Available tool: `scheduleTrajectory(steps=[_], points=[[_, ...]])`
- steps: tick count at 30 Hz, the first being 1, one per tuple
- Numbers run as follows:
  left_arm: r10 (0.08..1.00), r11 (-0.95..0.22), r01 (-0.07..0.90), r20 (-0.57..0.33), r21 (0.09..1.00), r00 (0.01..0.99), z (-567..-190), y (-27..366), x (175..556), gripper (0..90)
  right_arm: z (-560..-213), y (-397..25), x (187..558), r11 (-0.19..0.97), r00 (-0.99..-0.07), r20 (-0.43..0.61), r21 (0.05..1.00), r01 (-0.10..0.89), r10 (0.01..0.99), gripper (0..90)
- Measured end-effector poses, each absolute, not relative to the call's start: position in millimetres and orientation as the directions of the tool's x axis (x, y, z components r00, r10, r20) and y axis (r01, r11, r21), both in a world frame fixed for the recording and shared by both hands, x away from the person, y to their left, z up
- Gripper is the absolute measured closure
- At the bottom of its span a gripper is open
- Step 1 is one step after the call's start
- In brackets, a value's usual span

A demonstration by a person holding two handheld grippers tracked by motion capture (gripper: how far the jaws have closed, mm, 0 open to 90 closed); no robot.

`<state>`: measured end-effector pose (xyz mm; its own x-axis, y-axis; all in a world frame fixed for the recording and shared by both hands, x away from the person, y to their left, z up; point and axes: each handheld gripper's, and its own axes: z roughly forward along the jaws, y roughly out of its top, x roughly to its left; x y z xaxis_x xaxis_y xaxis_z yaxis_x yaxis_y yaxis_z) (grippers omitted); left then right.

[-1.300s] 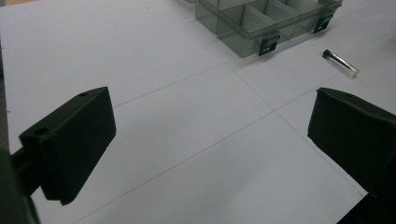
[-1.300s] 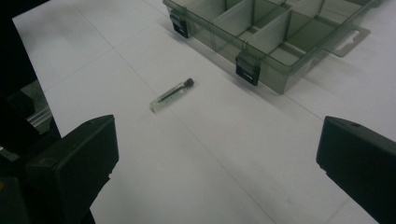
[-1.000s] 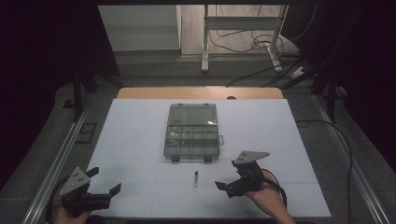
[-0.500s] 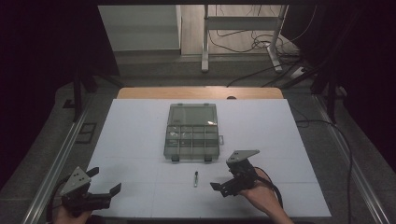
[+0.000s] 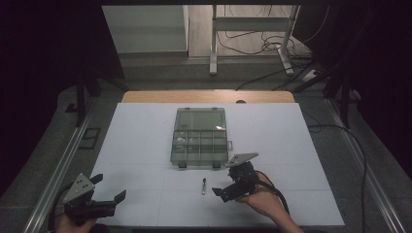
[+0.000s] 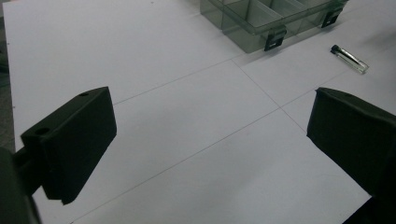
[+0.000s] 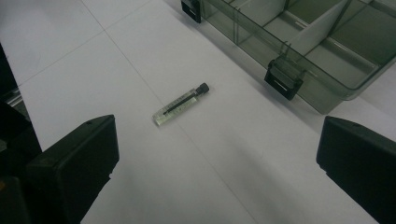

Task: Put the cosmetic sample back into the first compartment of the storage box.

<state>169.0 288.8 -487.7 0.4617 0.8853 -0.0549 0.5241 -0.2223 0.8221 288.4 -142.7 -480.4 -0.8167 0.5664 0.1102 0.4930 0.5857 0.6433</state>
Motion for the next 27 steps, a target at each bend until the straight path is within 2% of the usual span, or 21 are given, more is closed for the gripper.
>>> scheduleTrajectory(steps=[12, 27], points=[[0.887, -0.225, 0.524, -0.05, 0.821, 0.459, -487.6, 288.2, 168.8, 2.5, -482.5, -128.4, 295.0, 0.601, -0.81, 0.11, 0.615, 0.51, 0.575, 1.6], [0.887, -0.234, 0.522, -0.04, 0.82, 0.46, -487.5, 287.2, 168.6, 2.5, -486.8, -110.6, 297.2, 0.633, -0.829, 0.092, 0.602, 0.487, 0.551, 19.0]])
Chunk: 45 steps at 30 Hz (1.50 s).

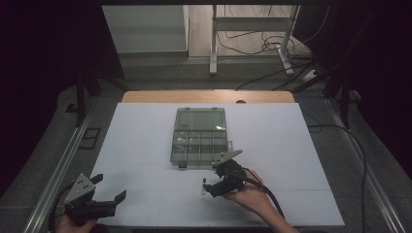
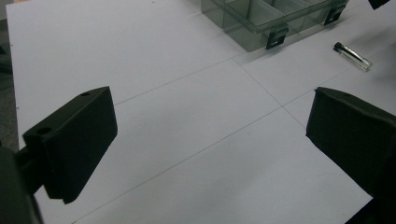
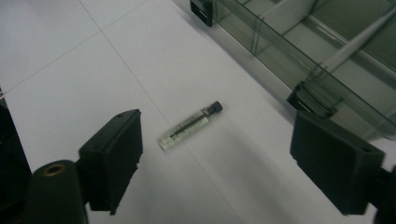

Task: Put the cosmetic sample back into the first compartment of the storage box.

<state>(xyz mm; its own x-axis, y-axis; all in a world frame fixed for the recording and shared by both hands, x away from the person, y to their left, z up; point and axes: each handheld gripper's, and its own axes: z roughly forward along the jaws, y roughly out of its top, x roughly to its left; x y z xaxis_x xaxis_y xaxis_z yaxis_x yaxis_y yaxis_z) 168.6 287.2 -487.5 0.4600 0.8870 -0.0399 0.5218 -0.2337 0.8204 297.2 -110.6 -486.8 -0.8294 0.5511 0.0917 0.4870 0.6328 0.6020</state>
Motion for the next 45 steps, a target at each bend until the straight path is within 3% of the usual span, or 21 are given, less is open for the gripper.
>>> scheduleTrajectory(steps=[11, 32, 34, 35, 38, 45], points=[[0.887, -0.229, 0.522, -0.045, 0.822, 0.459, -487.6, 287.9, 168.6, 2.5, -494.9, -95.9, 302.1, 0.66, -0.846, 0.078, 0.59, 0.466, 0.527, 39.4], [0.887, -0.237, 0.522, -0.037, 0.819, 0.461, -487.5, 287.1, 168.5, 2.4, -511.4, -76.2, 301.5, 0.713, -0.853, 0.048, 0.526, 0.464, 0.519, 57.5], [0.887, -0.239, 0.521, -0.035, 0.819, 0.461, -487.3, 286.9, 168.3, 2.4, -514.4, -75.0, 300.9, 0.721, -0.849, 0.045, 0.505, 0.474, 0.526, 66.2], [0.887, -0.239, 0.521, -0.035, 0.819, 0.461, -487.3, 286.9, 168.3, 2.5, -514.4, -75.0, 300.9, 0.721, -0.849, 0.045, 0.505, 0.474, 0.526, 66.2], [0.887, -0.241, 0.521, -0.033, 0.819, 0.461, -487.4, 286.9, 168.5, 2.5, -514.0, -74.8, 298.6, 0.737, -0.851, 0.003, 0.498, 0.457, 0.526, 80.2], [0.887, -0.241, 0.522, -0.033, 0.818, 0.461, -487.4, 286.8, 168.5, 2.4, -514.2, -75.7, 298.1, 0.739, -0.855, -0.002, 0.504, 0.447, 0.518, 80.8]])
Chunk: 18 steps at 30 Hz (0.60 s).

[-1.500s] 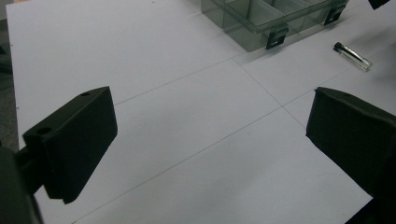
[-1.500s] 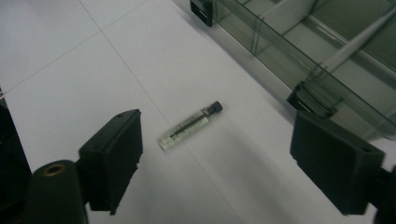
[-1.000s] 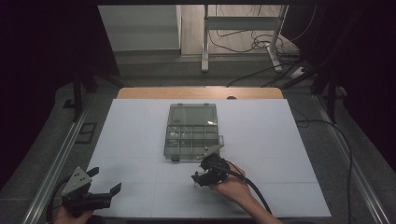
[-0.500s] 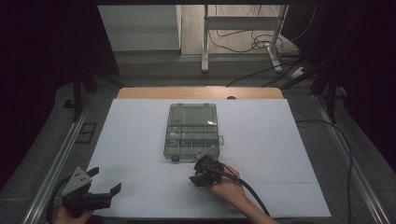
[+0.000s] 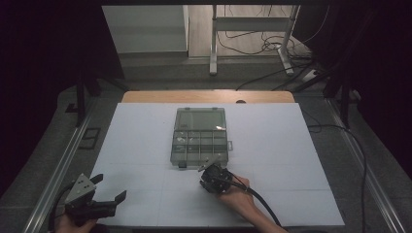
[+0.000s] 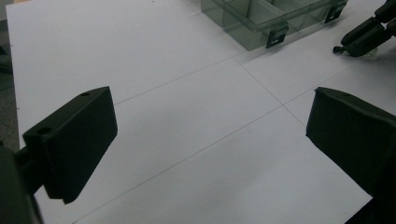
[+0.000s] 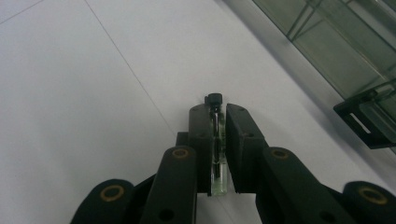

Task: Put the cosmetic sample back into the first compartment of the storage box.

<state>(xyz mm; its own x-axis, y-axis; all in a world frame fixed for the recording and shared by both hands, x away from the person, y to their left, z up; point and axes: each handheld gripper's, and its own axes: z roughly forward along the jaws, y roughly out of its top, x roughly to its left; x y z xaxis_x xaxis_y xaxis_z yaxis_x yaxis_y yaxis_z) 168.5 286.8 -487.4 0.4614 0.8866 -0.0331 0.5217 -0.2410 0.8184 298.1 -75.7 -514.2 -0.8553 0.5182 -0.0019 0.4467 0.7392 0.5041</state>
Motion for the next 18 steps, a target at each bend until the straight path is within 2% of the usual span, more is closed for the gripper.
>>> scheduleTrajectory(steps=[18], points=[[0.886, -0.239, 0.525, -0.038, 0.817, 0.462, -487.5, 287.0, 169.0, 2.5, -499.2, -84.6, 302.8, 0.692, -0.861, 0.012, 0.589, 0.417, 0.508, 80.9]])
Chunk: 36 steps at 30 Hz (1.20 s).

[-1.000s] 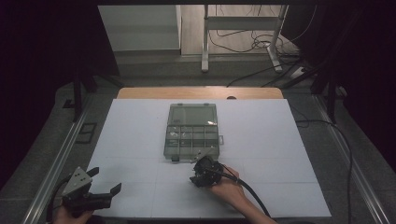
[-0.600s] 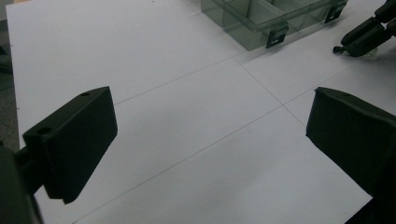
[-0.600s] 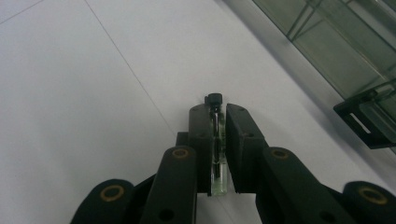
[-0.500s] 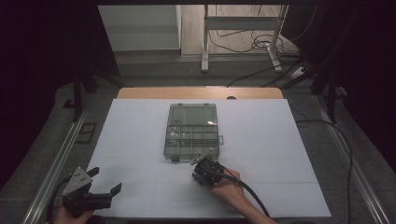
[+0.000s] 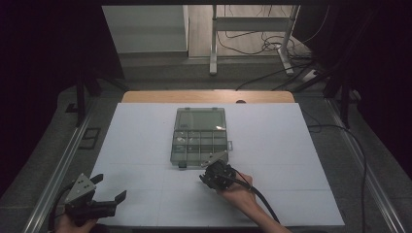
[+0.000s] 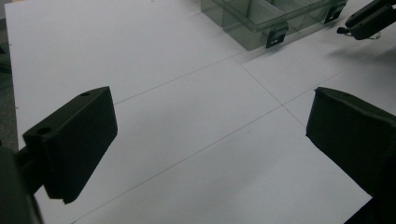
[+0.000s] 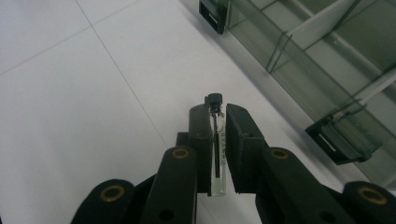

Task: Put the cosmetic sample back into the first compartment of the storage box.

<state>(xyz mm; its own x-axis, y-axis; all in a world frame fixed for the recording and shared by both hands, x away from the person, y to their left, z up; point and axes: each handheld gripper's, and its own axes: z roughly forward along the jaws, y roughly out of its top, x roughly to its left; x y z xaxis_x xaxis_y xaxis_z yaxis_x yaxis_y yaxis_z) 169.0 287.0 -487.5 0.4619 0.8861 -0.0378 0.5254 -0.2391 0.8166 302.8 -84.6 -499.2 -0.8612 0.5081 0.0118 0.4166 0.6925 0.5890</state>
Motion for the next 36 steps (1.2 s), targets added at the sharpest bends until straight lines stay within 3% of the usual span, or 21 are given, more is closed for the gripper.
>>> scheduleTrajectory(steps=[36], points=[[0.884, -0.24, 0.526, -0.04, 0.816, 0.465, -487.8, 286.9, 169.4, 2.9, -474.5, -84.1, 324.6, 0.58, -0.843, 0.089, 0.688, 0.437, 0.531, 80.9]])
